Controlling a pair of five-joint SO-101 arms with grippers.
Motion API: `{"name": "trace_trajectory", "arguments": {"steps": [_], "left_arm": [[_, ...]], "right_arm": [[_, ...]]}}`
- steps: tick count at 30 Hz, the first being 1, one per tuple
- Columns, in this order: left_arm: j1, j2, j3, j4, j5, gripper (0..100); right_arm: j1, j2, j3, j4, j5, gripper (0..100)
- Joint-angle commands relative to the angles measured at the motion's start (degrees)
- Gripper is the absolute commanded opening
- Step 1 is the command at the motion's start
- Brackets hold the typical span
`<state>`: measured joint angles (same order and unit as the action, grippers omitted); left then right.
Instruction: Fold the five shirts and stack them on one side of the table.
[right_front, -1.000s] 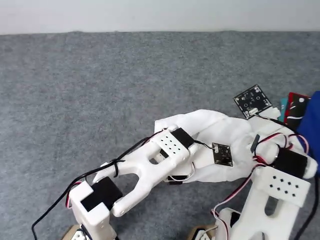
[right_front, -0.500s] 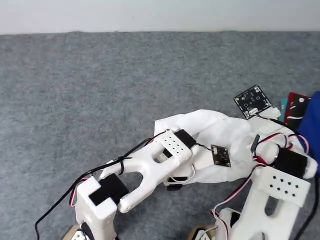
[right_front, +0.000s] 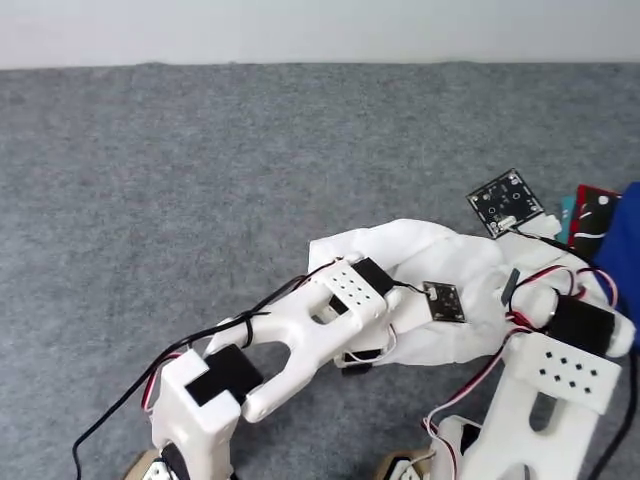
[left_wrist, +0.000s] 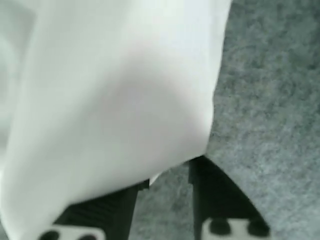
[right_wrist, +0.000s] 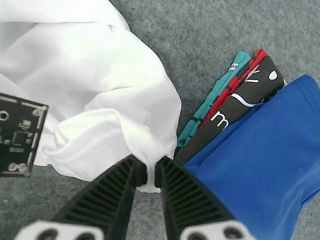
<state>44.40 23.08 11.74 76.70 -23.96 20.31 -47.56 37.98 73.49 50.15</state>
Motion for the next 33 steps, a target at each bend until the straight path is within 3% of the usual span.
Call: {"name": "trace_trajectory", "arguments": {"steps": [1, 9, 16, 24, 28, 33], "left_arm": [[-0.4, 3.1, -3.7, 0.9, 0.5, 4], [-2.3, -1.8, -6.8, 4.4, 0.7, 1], [-10.9, -17.8, -11.4, 11.8, 0.6, 1], [-22.2, -34.7, -28.7, 21.9, 0.5, 2], [-24.4, -39.1, -36.7, 22.9, 0.2, 2], [-24.7, -42.4, -44.4, 23.6, -5.8, 2]], "right_arm": [[0.8, -0.6, -1.1, -0.6, -0.3, 0.9], [0.7, -5.2, -2.0, -0.6, -0.2, 0.9], [0.7, -12.5, -4.9, -0.4, -0.2, 0.9], [-0.7, -13.8, -20.4, -0.9, -0.4, 0.9], [-5.3, -13.8, -28.3, -1.3, -0.3, 0.9], [-9.5, -11.6, -36.2, -6.4, -0.3, 0.9]]}}
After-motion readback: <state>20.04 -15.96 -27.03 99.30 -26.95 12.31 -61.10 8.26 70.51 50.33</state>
